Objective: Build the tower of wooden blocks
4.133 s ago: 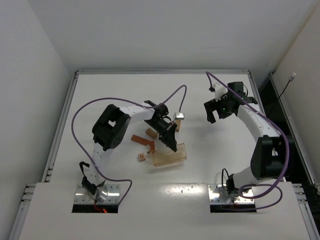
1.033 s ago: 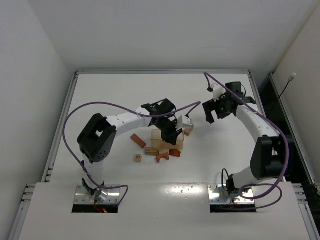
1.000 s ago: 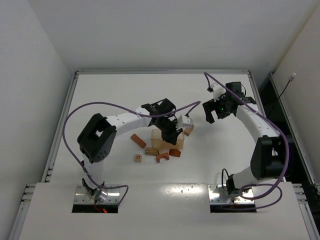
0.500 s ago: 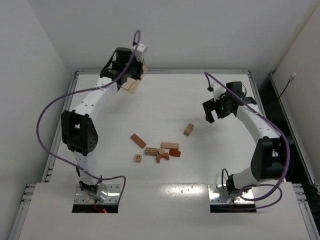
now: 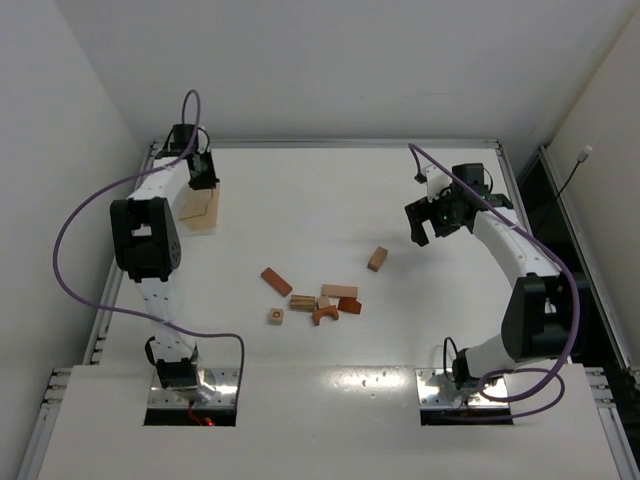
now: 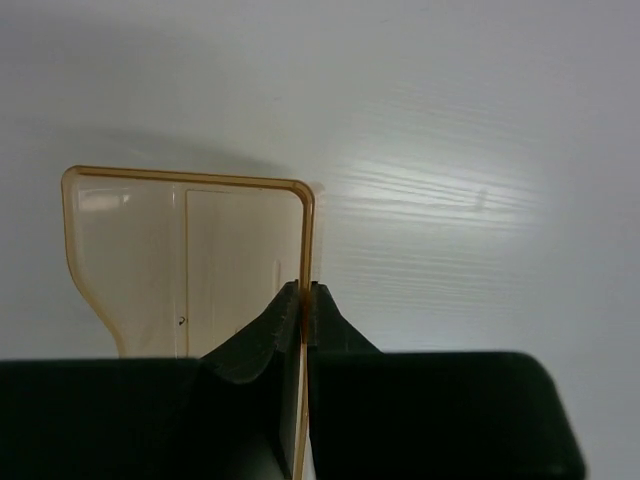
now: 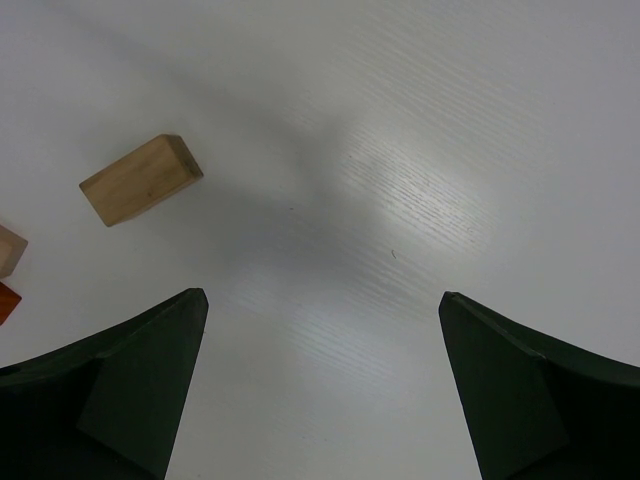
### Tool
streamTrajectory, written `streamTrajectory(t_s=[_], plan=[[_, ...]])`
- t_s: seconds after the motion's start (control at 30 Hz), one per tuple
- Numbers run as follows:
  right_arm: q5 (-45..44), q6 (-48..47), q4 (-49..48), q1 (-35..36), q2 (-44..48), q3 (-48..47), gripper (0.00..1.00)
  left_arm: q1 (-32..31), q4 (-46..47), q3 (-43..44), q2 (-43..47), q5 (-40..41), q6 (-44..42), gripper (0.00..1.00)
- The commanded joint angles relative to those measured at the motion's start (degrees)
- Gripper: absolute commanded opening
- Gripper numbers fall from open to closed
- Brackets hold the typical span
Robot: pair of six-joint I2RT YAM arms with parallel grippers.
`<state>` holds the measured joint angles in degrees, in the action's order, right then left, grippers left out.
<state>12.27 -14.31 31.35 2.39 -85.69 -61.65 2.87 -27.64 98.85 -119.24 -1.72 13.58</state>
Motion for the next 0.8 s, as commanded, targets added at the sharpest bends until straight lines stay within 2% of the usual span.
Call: streamTrajectory(t_s=[0.0, 0.2, 0.47, 0.5, 0.57, 0.6, 0.63, 0.7, 0.77], plan=[[1.2, 0.8, -2.1, 0.2, -0.3, -0.9, 0.97, 3.6, -1.8, 5.2, -1.9, -1.0, 0.5, 0.0], [1.2, 0.8, -2.1, 0.2, -0.3, -0.9, 0.97, 7.8, -6.4, 14.6, -9.8, 0.1, -2.2, 0.0], [1.2, 0.8, -1.6, 0.2, -0.8, -0.9, 0.97, 9.4, -6.4, 14.0, -12.6, 0.1, -4.4, 0.02], [1.2, 0.8, -1.6, 0.2, -0.8, -1.5, 0.97, 9.4, -6.4, 13.4, -12.6, -0.4, -4.9, 0.14], [1.2, 0.8, -1.6, 0.2, -0.8, -1.5, 0.97, 10.0, -5.8, 12.6, -12.6, -1.4, -4.9, 0.24], [1.2, 0.8, -1.6, 0.2, -0.8, -1.5, 0.97, 10.0, -5.3, 12.6, -12.6, -2.4, -4.9, 0.42], [1.2, 0.8, -1.6, 0.2, -0.8, -1.5, 0.97, 10.7, -5.3, 11.8, -12.6, -2.4, -5.5, 0.5], [1.2, 0.8, -1.6, 0.2, -0.8, -1.5, 0.97, 10.7, -3.8, 9.9, -10.2, -3.4, -6.0, 0.64], [1.2, 0.8, -1.6, 0.2, -0.8, -1.5, 0.97, 10.7, -0.3, 7.8, -7.3, -3.4, -6.0, 0.69]])
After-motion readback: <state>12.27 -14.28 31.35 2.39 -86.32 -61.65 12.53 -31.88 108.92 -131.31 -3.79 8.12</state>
